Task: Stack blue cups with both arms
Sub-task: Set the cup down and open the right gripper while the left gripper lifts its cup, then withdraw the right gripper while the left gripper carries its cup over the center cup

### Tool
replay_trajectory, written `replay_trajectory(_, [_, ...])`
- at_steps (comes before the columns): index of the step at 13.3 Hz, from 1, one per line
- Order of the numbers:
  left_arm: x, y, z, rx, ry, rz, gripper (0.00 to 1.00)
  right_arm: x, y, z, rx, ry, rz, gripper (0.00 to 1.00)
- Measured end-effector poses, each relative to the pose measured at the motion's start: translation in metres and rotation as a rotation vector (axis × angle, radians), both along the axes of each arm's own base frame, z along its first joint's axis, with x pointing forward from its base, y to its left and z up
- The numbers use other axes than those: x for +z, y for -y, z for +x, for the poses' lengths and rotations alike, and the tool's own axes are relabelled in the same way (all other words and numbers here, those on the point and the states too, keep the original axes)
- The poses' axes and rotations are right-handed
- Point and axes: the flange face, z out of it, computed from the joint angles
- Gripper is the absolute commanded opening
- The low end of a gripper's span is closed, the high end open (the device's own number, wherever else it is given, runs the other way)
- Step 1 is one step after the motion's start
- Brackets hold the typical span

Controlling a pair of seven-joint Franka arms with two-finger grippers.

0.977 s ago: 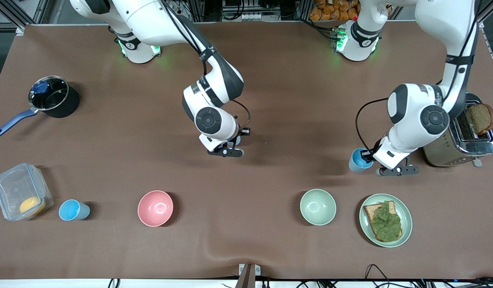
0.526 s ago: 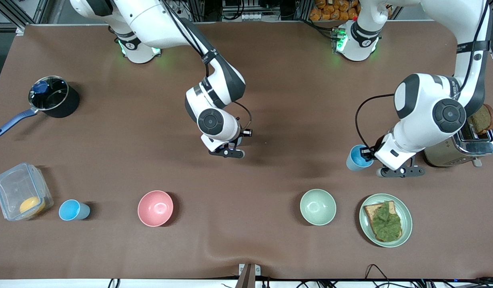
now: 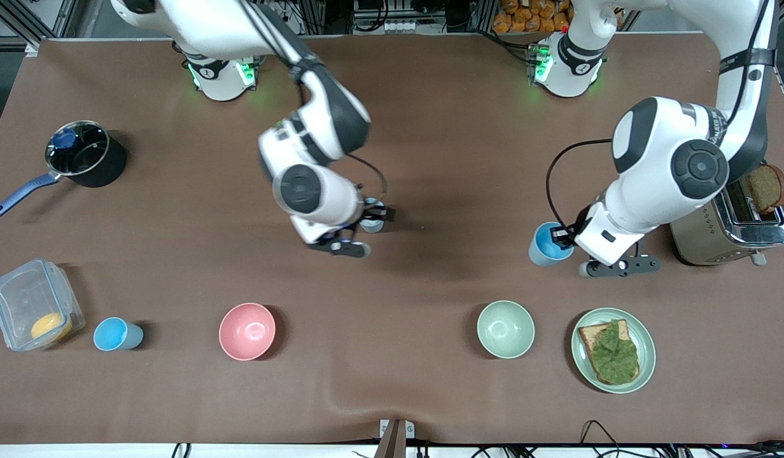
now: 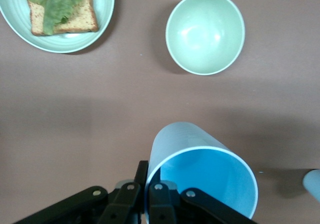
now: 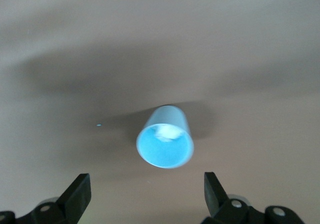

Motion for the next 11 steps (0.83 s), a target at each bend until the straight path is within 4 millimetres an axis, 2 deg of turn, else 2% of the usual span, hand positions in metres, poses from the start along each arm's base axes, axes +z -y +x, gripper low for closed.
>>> replay_trajectory(3, [0.004, 0.025, -0.007, 0.024, -0.007, -0.011, 0.0, 0.042, 0.093, 0.026, 0.008, -0.002, -0.119, 1.0])
replay_trajectory(6, [0.004, 0.049, -0.015, 0.054, -0.019, -0.02, 0.0, 0.059, 0.172, 0.042, 0.076, -0.03, -0.15, 1.0])
replay_trajectory(9, [0.006, 0.089, -0.032, 0.114, -0.037, -0.03, 0.0, 0.078, 0.261, 0.058, 0.118, -0.025, -0.098, 1.0])
replay_trajectory(11, [0.007, 0.126, -0.047, 0.159, -0.046, -0.03, 0.0, 0.102, 0.314, 0.06, 0.12, 0.017, -0.095, 1.0])
